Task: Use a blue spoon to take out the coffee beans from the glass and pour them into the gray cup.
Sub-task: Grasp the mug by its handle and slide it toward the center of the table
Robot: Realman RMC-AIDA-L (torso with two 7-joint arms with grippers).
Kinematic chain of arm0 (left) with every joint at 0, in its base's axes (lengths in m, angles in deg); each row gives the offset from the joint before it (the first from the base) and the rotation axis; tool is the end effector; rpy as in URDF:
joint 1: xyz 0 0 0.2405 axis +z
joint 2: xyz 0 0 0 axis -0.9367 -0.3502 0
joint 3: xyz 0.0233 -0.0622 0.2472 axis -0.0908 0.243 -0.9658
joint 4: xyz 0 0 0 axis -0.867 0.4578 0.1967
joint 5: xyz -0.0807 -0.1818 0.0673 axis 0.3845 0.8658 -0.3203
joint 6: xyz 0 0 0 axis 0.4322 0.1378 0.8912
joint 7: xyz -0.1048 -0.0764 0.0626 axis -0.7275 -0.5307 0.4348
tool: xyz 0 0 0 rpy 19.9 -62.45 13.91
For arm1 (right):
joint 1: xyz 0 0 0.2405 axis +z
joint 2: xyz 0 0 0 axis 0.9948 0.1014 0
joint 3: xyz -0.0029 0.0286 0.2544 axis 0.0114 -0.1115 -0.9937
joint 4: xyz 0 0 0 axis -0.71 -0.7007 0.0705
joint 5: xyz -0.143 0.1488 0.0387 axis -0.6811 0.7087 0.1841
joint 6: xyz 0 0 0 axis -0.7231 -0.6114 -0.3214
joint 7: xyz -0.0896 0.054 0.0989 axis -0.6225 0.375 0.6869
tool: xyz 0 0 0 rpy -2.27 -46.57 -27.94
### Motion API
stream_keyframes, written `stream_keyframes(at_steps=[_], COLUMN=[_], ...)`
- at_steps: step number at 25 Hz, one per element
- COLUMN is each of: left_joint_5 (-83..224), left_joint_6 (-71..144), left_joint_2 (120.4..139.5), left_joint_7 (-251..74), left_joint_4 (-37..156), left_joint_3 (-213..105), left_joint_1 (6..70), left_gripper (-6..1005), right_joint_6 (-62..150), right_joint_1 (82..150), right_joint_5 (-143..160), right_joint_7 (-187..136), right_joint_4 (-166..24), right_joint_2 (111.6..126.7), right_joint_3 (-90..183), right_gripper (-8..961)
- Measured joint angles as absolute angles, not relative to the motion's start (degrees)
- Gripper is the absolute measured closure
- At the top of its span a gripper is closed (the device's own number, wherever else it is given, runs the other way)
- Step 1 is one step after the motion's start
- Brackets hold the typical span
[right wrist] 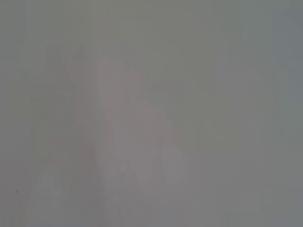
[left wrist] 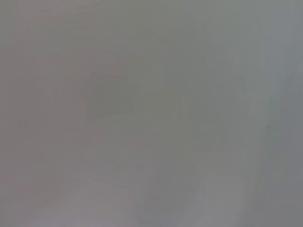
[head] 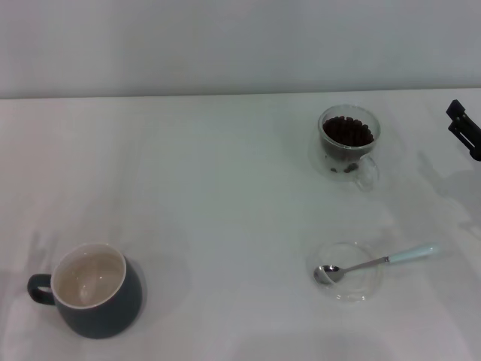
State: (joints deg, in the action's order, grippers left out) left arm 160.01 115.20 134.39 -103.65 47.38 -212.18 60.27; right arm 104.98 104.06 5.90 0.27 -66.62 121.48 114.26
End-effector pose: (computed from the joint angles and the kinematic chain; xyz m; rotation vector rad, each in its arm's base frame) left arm -0.3541 0.2177 -0.0167 -1.4170 -0.6851 -0.9017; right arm 0.3669 0.3108 0.0327 -1.6418 0.6229 0.7678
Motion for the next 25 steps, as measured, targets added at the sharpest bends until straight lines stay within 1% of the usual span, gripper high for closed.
stream_keyframes(at_steps=[9, 18, 25], left_joint_5=[159.56, 152.8, 140.65], left_joint_6=[115.78, 120.62, 120.18], left_joint_2=[134.47, 134.29, 134.21], left_joint_7=[-103.65, -102.46, -102.71], left_joint_4=[47.47, 50.41, 57.31], left_joint_3=[-212.18, -212.18, -212.19], left_joint_1=[61.0, 66.92, 68.34], left_gripper=[106, 106, 106], right_joint_6=[105.18, 104.97, 104.63], right_joint_1=[104.07, 104.75, 106.21], right_joint_5=[5.89, 5.88, 5.75], right_joint_7=[0.31, 0.34, 0.34], right_joint_4=[-66.53, -66.05, -66.0], right_joint_2=[121.58, 121.57, 121.57], right_joint_3=[114.21, 114.21, 114.23], right_gripper=[93, 93, 94])
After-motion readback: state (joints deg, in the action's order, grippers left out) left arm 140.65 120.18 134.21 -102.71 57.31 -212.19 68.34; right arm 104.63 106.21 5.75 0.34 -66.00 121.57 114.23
